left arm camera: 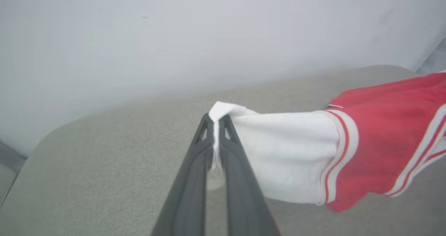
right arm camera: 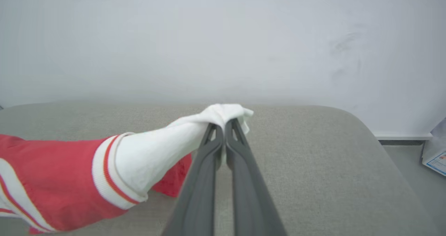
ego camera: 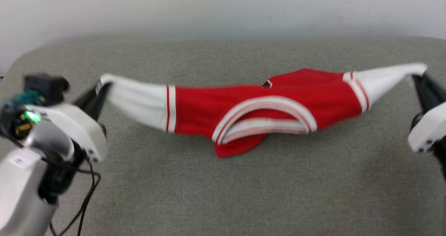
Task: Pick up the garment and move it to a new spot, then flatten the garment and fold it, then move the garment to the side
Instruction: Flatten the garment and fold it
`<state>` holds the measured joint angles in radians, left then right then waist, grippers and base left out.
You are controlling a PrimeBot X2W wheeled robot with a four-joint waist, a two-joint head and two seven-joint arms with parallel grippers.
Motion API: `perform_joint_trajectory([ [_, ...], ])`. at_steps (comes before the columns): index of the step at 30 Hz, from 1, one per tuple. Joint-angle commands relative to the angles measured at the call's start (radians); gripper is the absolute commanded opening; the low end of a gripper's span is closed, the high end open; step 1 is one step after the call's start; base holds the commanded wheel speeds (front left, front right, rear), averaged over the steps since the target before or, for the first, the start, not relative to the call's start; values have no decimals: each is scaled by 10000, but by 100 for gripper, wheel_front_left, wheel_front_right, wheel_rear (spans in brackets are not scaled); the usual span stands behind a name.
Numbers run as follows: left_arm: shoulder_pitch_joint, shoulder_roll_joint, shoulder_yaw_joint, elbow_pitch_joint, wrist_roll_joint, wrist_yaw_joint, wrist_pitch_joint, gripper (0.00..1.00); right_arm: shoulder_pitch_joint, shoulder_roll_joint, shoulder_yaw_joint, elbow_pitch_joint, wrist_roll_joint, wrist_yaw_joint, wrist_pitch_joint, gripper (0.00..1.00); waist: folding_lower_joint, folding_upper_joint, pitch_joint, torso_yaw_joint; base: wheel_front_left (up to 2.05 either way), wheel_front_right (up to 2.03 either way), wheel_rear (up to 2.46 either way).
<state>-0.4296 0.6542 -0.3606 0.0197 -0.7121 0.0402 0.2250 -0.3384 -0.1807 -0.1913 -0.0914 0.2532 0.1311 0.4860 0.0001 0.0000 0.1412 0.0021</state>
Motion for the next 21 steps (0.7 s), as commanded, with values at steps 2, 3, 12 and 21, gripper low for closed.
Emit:
perform_joint_trajectory([
  [2,-551,-165,299,-89,-42,128,-366,0,-627,-69,-72,-10,-144,-7,-312,0,-1,0,-45,-16,0,0,0],
  [3,-810,-256,413,-82,-26,141,-569,0,-890,-92,-39,17,-185,-6,-415,0,-1,0,-48,-29,0,0,0],
  [12,-3673,-1071,966,1229,-8,-1,-1727,0,-4006,-197,15,852,-625,-7,-871,0,-1,0,573,-118,0,0,0],
  [21,-7125,-1363,708,3469,558,-562,-2099,0,-7496,-347,186,2694,-801,-7,-1496,0,-1,0,1937,-292,0,0,0],
])
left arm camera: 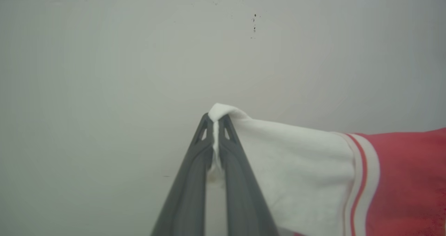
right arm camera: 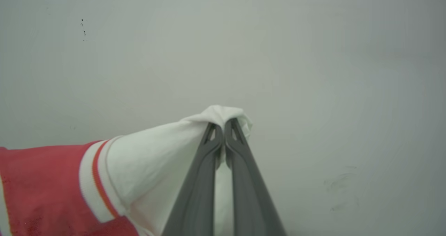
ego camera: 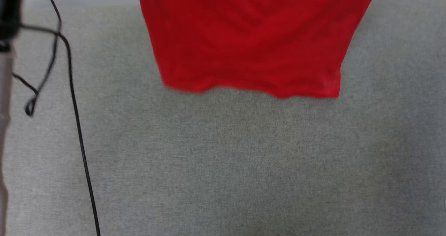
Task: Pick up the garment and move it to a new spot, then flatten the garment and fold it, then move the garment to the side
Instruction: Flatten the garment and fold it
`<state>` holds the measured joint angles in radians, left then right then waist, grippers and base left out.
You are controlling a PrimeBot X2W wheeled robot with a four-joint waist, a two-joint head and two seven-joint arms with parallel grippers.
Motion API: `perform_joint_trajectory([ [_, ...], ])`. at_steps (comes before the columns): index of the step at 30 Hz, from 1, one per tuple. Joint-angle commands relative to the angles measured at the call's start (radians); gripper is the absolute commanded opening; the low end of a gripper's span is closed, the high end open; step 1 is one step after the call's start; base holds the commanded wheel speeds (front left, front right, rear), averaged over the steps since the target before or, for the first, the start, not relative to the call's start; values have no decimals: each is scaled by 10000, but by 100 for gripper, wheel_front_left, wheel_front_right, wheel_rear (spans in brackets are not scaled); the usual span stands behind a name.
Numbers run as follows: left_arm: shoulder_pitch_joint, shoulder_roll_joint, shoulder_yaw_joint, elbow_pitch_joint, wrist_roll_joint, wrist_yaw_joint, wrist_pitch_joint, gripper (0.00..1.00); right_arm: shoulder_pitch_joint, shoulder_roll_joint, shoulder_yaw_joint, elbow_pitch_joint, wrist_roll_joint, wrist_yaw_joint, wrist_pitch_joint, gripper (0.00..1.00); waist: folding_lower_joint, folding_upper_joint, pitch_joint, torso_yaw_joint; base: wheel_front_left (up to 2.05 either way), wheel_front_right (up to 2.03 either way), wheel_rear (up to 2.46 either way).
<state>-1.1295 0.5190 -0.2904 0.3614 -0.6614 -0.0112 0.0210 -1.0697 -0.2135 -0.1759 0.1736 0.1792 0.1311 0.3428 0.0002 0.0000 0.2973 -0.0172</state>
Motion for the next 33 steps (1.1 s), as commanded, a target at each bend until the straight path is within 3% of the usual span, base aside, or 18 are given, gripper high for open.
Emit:
perform_joint_trajectory([
  [1,-470,15,-7,307,133,-81,-131,0,-525,12,81,308,-133,-7,-146,0,-2,0,523,-152,0,0,0],
  [11,-3412,-2,73,2680,531,-460,-1002,0,-3784,375,229,2680,-630,-7,-1327,0,-2,0,1727,-523,0,0,0],
  [17,-4297,-190,65,3964,410,-684,-1305,0,-4788,705,444,4027,-522,-7,-1980,0,-2,0,2334,-610,0,0,0],
  [25,-4194,-381,-72,5380,143,-995,-1594,0,-4985,989,758,5677,-357,-7,-2601,0,-2,0,2861,-592,0,0,0],
  [33,-2937,-708,-307,6336,-699,-1187,-2030,0,-3801,1017,1065,7240,109,-7,-3296,0,-2,0,2867,-434,0,0,0],
])
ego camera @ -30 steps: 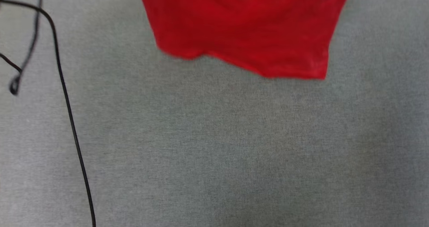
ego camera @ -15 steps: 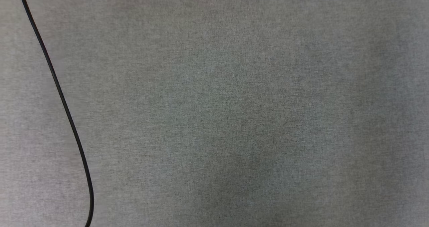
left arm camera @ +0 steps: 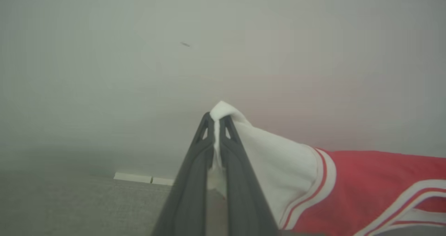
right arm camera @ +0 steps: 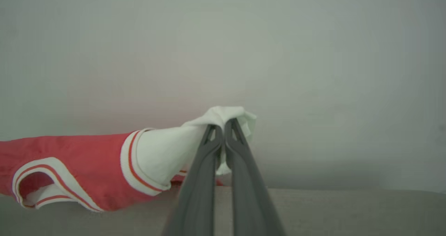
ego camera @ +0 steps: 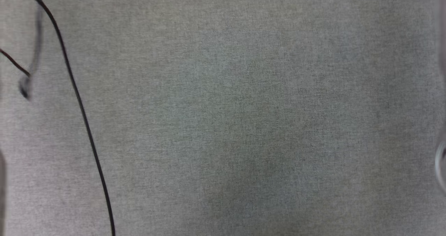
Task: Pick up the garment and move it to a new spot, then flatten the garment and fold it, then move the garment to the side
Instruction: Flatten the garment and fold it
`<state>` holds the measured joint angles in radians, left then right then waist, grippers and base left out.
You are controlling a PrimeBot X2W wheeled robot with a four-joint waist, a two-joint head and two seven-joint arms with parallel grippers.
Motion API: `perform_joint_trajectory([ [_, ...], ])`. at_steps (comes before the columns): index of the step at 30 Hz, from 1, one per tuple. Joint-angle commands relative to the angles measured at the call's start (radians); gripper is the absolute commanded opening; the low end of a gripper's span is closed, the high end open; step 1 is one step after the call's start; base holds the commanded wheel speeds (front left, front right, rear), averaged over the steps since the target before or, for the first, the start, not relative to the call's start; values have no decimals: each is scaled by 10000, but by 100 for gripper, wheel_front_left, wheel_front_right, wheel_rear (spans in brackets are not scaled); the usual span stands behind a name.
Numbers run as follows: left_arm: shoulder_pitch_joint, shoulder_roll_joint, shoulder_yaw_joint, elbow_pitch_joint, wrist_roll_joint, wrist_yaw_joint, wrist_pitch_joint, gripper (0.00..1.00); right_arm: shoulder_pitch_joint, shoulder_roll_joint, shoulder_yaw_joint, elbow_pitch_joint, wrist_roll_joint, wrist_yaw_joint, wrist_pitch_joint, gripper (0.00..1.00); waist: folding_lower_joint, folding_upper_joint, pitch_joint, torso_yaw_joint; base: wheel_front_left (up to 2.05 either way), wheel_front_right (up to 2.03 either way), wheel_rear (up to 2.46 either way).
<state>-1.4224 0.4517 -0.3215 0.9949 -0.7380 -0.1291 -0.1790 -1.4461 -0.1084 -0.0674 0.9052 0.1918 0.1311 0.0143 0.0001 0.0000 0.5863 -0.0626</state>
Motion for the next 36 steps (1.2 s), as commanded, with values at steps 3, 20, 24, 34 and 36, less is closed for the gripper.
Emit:
perform_joint_trajectory([
  [3,913,-98,-190,-258,-602,-16,-132,0,779,-61,175,208,310,-7,-294,0,-1,0,-249,68,0,0,0],
  [20,6940,557,319,-3165,-1280,104,-875,0,6989,-817,926,-2227,1968,-10,-719,0,-1,0,-2472,340,0,0,0],
  [24,8497,365,837,-4075,-738,343,-878,0,8745,-794,562,-3487,1991,-12,-317,0,-1,0,-3075,444,0,0,0],
  [34,12010,77,1263,-5990,-212,1145,-879,0,13093,30,-1184,-7017,1847,-14,1072,0,-1,0,-4188,554,0,0,0],
  [36,12613,30,1259,-6321,-282,1337,-854,0,13821,233,-1486,-7607,1759,-14,1377,0,-1,0,-4351,564,0,0,0],
])
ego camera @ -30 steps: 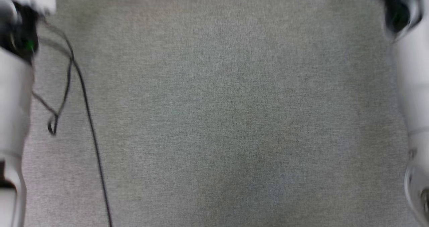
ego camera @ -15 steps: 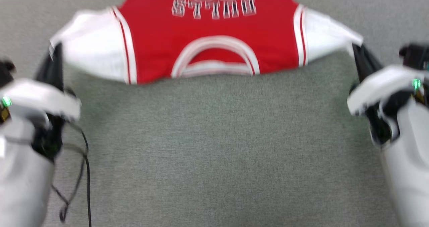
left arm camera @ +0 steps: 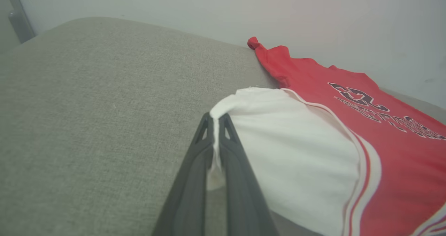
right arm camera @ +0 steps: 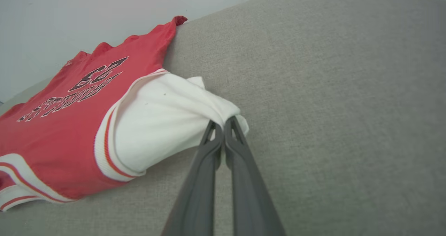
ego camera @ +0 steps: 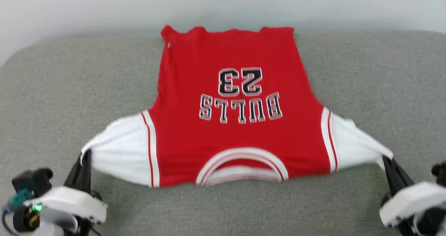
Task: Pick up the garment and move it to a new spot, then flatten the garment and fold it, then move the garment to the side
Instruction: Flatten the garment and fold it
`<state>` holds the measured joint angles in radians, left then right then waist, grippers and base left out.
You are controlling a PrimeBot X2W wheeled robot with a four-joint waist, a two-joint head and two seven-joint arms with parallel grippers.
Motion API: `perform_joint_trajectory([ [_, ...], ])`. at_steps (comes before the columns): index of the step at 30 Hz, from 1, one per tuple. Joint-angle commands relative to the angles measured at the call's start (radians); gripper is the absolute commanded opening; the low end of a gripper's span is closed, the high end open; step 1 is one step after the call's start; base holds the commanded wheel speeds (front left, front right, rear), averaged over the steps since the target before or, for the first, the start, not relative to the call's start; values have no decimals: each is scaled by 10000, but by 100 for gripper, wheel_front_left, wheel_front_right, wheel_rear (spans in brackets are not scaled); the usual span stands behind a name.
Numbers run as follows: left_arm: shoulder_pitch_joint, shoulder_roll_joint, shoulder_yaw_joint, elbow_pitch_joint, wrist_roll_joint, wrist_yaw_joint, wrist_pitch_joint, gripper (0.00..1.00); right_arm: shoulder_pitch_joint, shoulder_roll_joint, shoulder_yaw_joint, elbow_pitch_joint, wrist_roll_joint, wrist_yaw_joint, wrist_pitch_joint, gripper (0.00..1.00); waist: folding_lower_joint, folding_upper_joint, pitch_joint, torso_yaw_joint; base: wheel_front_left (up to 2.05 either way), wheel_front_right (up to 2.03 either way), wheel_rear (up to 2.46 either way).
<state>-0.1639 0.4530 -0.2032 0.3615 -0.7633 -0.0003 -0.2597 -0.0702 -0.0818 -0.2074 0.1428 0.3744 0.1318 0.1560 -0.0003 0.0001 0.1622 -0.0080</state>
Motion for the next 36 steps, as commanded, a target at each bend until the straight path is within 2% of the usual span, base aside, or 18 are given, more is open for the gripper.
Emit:
perform_joint_trajectory([
  [1,315,7,75,-134,-52,142,-22,0,414,44,-212,-256,-124,-21,117,0,3,-1,-193,19,0,0,0],
  [8,2100,-99,43,-1016,-179,719,102,0,2328,287,-835,-1099,-71,-23,861,0,3,-1,-513,50,0,0,0],
  [13,2800,-253,-93,-1421,-112,928,90,0,3104,298,-746,-607,-139,-21,936,0,3,-1,-553,189,0,0,0],
  [16,2866,-407,-371,-1556,53,877,81,0,3042,302,-556,-191,-30,-21,886,0,3,-1,-510,262,0,0,0],
  [17,2767,-452,-490,-1584,112,805,85,0,2930,301,-491,-104,-91,-20,777,27,3,-1,-475,299,0,0,0],
  [18,2633,-469,-571,-1598,192,737,71,0,2744,300,-462,18,43,-20,660,75,3,-1,-439,320,0,0,0],
  [19,2525,-504,-656,-1579,268,705,67,0,2610,305,-395,189,288,-20,552,100,3,-1,-433,349,0,0,0],
  [25,2094,-851,-845,-1527,723,534,-12,0,1383,303,-310,726,486,-15,-944,100,3,-1,-338,443,0,0,0],
  [29,1811,-994,-828,-1616,1047,428,-49,0,-159,314,-553,1233,-153,-15,-1890,100,3,-1,-84,483,0,0,0],
  [30,1811,-994,-828,-1616,1047,428,-49,0,-159,314,-553,1233,-153,-15,-1890,100,3,-1,-84,483,0,0,0],
  [33,1445,-1087,-774,-1814,1343,342,-61,0,-1606,311,-724,1727,-818,-15,-1985,100,3,-1,286,655,0,0,0],
  [36,1070,-1277,-650,-2121,1639,247,-67,0,-3088,145,-697,2382,-1536,-15,-1450,100,3,-1,813,942,0,0,0],
])
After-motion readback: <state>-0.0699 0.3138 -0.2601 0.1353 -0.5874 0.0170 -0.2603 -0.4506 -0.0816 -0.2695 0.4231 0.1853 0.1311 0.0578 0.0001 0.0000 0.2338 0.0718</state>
